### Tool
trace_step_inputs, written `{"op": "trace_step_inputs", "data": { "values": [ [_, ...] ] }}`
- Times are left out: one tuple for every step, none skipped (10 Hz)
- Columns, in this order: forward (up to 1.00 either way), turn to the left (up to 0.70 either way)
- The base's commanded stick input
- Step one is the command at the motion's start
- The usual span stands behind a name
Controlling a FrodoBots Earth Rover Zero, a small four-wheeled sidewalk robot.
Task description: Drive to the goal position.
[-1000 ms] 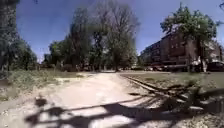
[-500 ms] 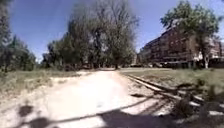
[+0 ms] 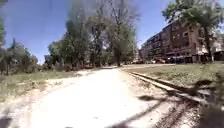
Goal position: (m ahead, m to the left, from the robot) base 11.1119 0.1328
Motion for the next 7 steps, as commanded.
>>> {"op": "trace_step_inputs", "data": {
  "values": [
    [0.85,0.0],
    [0.85,0.0],
    [0.85,0.0],
    [0.85,0.0],
    [0.85,0.0],
    [0.85,0.0],
    [0.85,0.0]
  ]
}}
